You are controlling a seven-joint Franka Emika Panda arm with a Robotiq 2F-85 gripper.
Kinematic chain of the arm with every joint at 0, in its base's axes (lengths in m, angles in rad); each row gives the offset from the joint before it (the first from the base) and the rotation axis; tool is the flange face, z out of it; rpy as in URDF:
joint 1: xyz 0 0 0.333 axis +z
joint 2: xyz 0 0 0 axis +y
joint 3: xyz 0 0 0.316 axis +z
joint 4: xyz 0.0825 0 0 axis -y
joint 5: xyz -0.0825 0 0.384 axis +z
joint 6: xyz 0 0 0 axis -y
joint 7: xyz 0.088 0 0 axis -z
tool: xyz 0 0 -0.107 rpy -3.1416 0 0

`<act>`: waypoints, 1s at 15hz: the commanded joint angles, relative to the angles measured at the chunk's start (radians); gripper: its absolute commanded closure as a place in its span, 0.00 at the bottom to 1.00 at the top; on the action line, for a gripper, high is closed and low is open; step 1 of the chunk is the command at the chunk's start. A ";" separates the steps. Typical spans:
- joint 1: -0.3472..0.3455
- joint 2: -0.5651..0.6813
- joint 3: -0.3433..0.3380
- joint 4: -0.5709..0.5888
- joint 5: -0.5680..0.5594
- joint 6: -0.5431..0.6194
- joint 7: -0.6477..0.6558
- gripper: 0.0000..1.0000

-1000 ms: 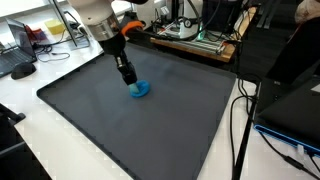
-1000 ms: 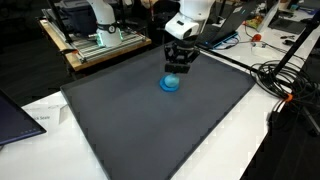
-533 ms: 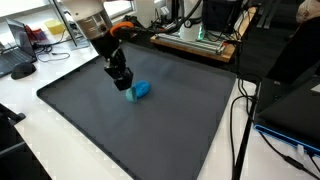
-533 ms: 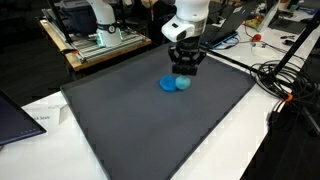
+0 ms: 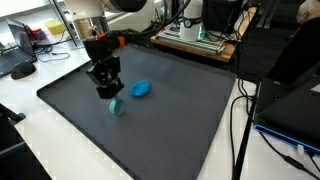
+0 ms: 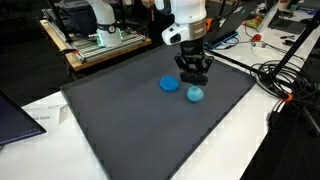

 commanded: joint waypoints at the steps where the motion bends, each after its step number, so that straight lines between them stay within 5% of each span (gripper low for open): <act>1: 0.005 -0.062 -0.004 -0.067 0.022 0.061 0.120 0.78; 6: -0.005 -0.128 -0.010 -0.113 0.006 0.017 0.241 0.78; 15: -0.062 -0.287 -0.006 -0.203 0.003 -0.166 0.253 0.78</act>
